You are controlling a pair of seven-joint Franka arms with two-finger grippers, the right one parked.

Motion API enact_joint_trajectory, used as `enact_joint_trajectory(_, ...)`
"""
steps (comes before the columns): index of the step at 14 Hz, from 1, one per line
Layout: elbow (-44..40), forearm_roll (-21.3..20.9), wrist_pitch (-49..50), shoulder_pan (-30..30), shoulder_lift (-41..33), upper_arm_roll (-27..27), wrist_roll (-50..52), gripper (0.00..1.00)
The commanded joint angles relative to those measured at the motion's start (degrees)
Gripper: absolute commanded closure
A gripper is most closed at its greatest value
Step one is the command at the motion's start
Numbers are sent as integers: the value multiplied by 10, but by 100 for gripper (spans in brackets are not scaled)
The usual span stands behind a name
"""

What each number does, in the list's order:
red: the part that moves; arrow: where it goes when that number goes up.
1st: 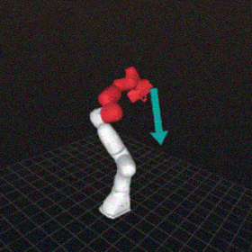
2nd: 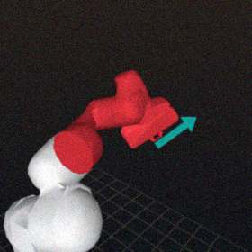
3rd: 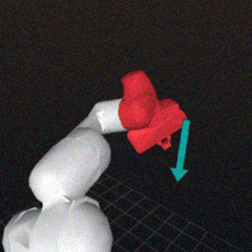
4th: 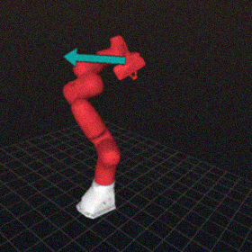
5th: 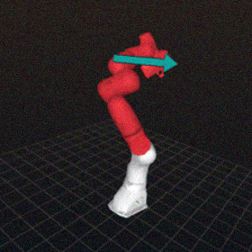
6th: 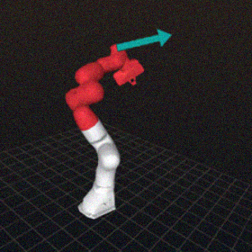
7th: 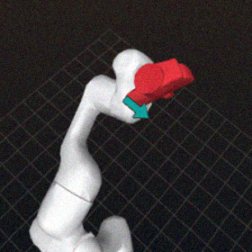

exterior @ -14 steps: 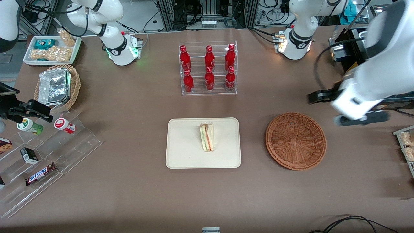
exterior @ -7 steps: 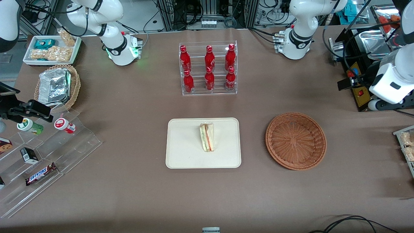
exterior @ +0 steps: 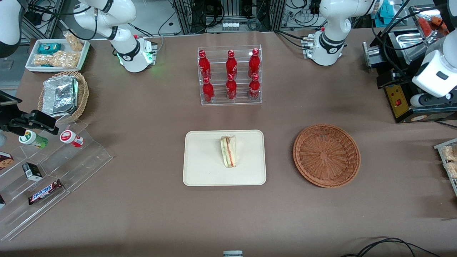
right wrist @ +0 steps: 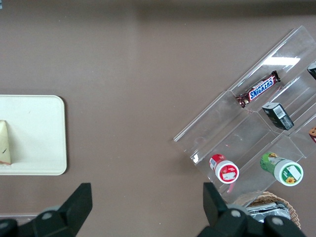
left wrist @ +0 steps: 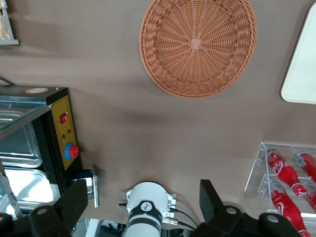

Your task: Place sandwich from basket to tray

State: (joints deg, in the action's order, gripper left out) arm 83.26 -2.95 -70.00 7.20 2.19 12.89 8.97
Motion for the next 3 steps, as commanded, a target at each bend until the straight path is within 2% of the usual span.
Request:
enact_joint_trajectory(1,21,0,-6,9,-22,4,-20,0)
enact_joint_trajectory(3,31,0,-8,6,-32,4,-19,0)
